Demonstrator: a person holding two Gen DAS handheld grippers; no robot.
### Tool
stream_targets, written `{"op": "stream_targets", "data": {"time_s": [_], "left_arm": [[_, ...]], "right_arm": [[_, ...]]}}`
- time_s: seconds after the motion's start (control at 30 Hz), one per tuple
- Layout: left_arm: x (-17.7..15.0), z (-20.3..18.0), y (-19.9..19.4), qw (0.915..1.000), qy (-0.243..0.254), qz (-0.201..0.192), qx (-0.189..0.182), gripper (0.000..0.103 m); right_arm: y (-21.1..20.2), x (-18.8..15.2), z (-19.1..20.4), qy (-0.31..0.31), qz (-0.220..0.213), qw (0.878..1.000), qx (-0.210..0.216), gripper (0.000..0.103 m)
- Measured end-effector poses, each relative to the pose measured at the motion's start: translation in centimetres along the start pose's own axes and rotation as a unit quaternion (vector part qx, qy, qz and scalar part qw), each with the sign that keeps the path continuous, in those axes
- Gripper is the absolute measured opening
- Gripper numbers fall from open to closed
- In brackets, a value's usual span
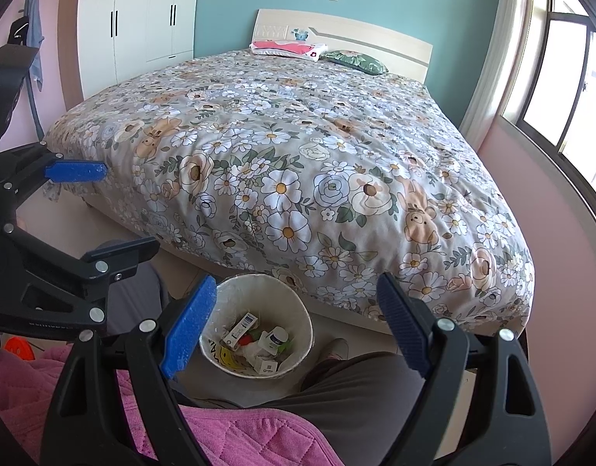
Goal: Collect trash
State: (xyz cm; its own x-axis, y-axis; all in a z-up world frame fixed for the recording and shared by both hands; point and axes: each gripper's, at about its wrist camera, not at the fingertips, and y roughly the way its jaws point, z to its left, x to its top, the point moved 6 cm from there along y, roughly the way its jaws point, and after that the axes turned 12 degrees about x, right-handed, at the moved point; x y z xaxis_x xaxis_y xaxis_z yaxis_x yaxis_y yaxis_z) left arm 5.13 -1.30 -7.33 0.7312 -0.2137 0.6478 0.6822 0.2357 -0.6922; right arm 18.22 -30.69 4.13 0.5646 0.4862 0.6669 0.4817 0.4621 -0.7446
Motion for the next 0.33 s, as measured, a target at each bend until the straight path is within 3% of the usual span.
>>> {"op": "stream_targets", "data": {"time_s": [0.33], "left_arm": [[-0.15, -0.15, 0.30, 0.9999, 0.002, 0.010, 0.006, 0.095]], "right_arm": [[0.01, -0.02, 0.05, 0.001, 0.000, 1.000, -0.001, 0.083]]}}
